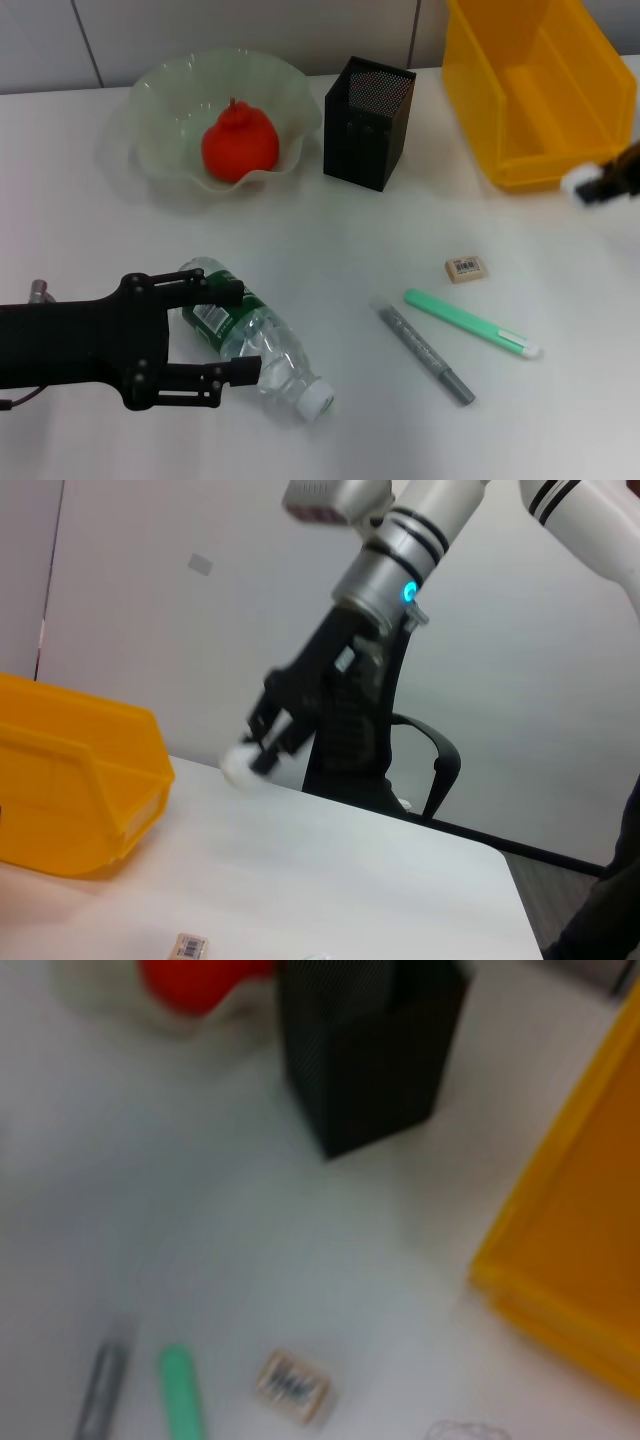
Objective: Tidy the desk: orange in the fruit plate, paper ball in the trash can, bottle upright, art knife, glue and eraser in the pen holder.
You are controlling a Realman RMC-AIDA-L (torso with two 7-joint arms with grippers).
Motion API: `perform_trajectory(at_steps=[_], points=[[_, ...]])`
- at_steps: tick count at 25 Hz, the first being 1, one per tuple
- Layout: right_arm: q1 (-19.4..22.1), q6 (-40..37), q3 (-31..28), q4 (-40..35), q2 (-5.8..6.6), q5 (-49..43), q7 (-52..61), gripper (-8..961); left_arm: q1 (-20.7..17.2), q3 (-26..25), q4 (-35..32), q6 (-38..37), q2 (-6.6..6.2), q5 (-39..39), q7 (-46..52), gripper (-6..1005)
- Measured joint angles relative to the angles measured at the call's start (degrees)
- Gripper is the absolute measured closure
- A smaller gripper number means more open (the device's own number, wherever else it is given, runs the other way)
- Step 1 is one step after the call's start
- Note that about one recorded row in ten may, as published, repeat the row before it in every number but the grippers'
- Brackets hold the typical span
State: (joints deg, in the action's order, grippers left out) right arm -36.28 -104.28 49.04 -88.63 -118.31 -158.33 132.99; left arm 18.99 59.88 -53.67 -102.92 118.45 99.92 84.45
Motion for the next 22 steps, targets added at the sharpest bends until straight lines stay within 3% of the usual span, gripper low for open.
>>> perform_trajectory(at_steps=[8,17,22], points=[[1.5,13.4,-0.5,-0.2,-0.64,0.4,0.1,622,-0.2,-0.2,0.7,0.0,0.04,-0.1,-0.3,164],[2.7,37.2,1.7,14.5,-0.55,3.5,-4.5,584,-0.2,-0.2,1.4,-0.1,-0.04,-0.1,-0.5,164],[2.4,41.7,1.6,17.3,-0.50,6.2,-8.1,563,-0.1,-0.2,1.4,-0.1,-0.07,-0.2,-0.5,164]])
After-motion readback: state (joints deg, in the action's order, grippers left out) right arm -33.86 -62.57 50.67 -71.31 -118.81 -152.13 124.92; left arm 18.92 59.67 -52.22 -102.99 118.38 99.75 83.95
